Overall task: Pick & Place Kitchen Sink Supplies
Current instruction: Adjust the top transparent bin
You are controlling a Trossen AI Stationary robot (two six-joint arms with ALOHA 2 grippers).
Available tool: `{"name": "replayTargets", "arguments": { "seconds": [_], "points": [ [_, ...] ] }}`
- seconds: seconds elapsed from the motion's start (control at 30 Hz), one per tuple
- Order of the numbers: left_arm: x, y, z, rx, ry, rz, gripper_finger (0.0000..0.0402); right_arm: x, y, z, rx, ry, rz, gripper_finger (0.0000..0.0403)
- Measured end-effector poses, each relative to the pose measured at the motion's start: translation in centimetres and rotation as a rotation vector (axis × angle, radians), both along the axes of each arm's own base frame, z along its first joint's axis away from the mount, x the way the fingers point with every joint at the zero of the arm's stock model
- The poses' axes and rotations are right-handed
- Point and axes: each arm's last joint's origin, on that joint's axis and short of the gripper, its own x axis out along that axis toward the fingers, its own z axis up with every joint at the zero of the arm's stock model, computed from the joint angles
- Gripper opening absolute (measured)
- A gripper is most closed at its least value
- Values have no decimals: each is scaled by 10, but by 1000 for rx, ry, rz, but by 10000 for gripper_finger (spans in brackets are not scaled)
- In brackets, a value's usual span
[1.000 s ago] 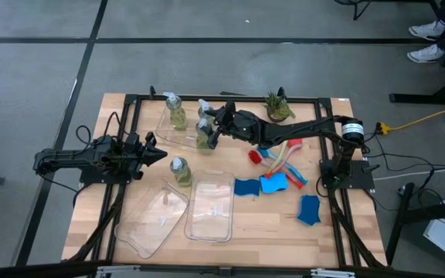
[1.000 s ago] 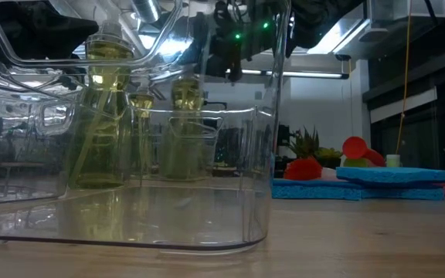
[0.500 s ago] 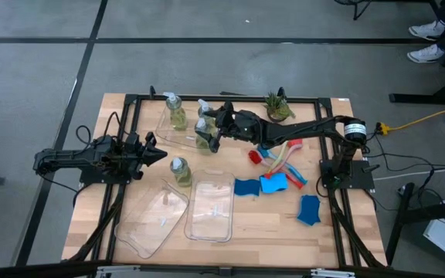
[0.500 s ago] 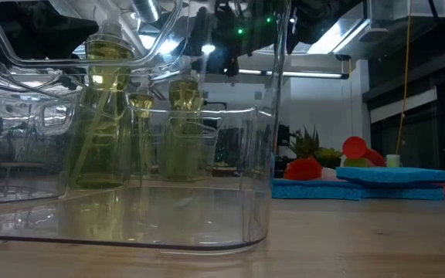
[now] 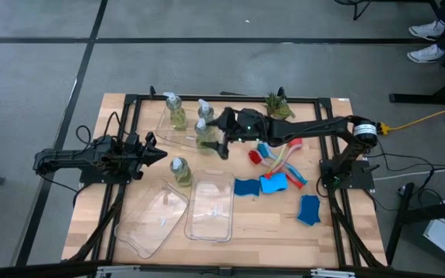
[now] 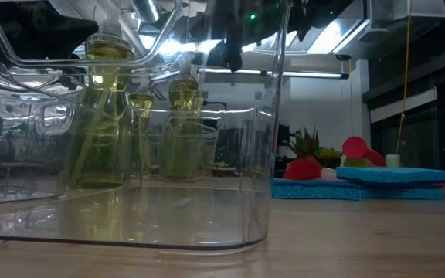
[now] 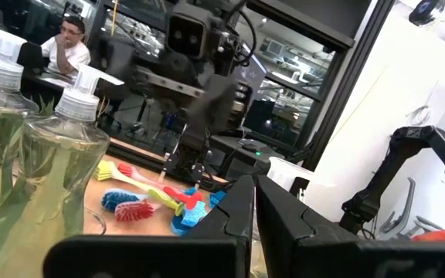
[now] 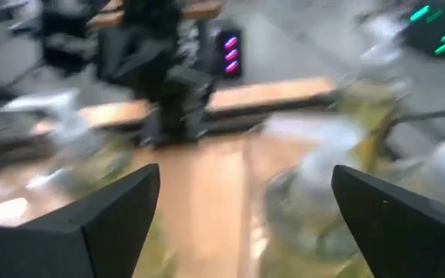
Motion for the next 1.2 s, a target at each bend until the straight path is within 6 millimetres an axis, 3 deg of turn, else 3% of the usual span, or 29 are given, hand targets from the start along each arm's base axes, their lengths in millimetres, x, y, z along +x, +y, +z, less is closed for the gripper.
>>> {"name": "replayTargets", "arguments": {
  "seconds": [0.13,0.27,0.5,0.8,1.03,1.2],
  "points": [
    [0,0,0,0,0,0,11,-1,19,-6,34,79,60,379],
    [0,0,0,0,0,0,10,-3,42,-16,-22,113,4,362],
    [0,0,0,0,0,0,12,-4,59,-24,-36,111,-10,268],
    [0,0,0,0,1,0,11,12,63,-62,31,99,18,119],
    [0,0,0,0,0,0,11,20,52,-82,52,112,-15,14],
    [0,0,0,0,0,0,11,23,41,-95,68,154,-54,14]
  ]
}}
